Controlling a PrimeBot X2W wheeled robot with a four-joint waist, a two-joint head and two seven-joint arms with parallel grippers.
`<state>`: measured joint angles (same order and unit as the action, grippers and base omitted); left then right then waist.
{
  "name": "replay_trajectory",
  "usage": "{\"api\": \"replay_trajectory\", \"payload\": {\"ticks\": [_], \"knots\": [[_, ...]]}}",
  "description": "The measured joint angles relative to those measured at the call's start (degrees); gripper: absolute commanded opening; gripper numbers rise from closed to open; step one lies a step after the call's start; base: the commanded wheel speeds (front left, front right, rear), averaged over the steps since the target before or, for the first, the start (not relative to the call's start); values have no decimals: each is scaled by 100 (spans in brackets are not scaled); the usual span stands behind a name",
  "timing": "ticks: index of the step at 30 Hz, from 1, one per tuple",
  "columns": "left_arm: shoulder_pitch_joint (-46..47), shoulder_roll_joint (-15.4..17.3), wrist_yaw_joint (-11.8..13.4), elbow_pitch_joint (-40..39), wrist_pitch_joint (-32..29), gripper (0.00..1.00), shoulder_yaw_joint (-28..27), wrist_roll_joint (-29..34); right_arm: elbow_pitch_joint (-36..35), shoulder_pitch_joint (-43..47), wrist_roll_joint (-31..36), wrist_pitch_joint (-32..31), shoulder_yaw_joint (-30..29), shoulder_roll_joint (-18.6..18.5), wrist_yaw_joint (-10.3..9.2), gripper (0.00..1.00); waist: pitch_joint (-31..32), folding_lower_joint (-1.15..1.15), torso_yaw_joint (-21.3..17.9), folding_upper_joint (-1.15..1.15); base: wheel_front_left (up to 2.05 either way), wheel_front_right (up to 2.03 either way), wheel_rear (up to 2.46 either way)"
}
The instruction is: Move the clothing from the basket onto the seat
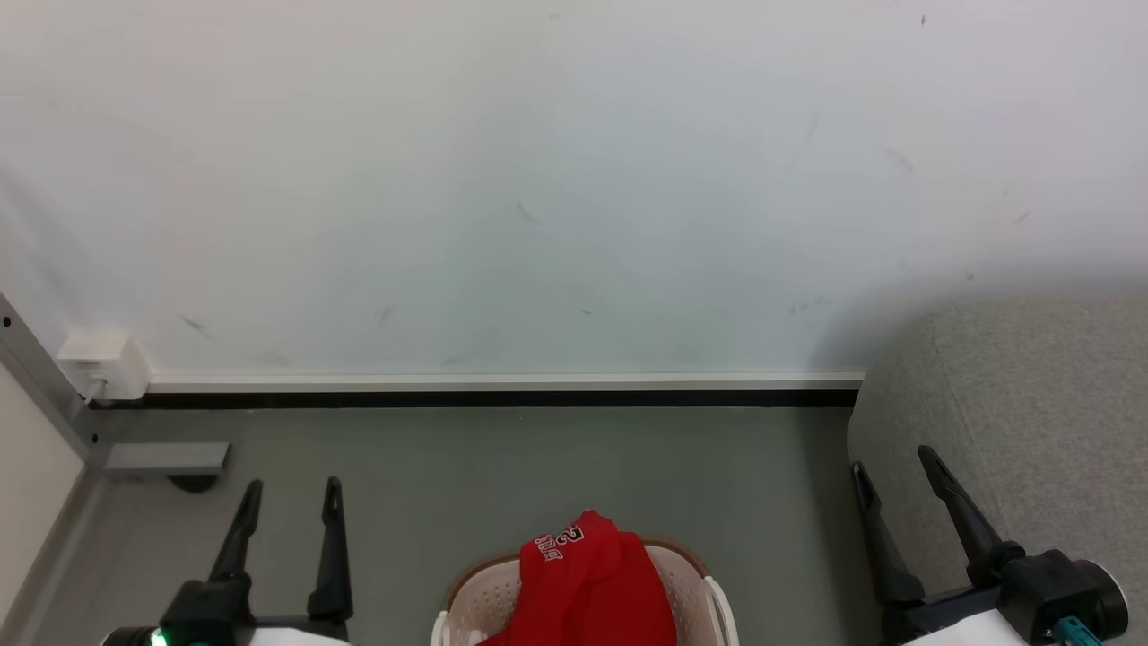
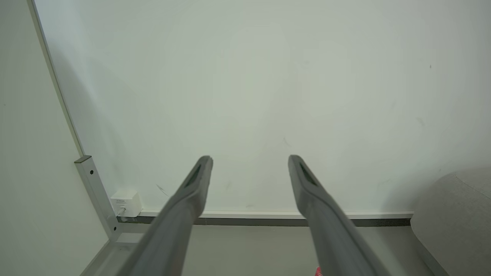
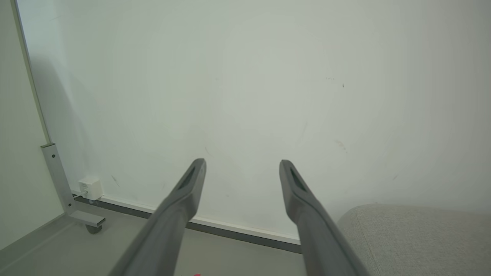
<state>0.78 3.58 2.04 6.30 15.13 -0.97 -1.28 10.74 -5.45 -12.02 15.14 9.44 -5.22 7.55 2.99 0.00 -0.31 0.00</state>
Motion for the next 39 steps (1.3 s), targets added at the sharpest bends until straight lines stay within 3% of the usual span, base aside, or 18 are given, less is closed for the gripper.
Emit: {"api": "replay_trajectory", "payload": {"ticks": [25, 34, 39], "knots": [[124, -24, -133, 81, 0, 100, 69, 3, -227, -9, -67, 1, -51, -171, 0, 100, -348, 0, -337, 0, 0, 0, 0], [609, -46, -328, 355, 1, 100, 127, -126, -495, -293, -46, 2, -438, -177, 0, 100, -1043, 0, -535, 0, 0, 0, 0], [1056, -27, -520, 951, 1, 100, 201, -166, -691, -527, -14, 2, -633, -154, 0, 100, -1556, 1, -670, 0, 0, 0, 0]]}}
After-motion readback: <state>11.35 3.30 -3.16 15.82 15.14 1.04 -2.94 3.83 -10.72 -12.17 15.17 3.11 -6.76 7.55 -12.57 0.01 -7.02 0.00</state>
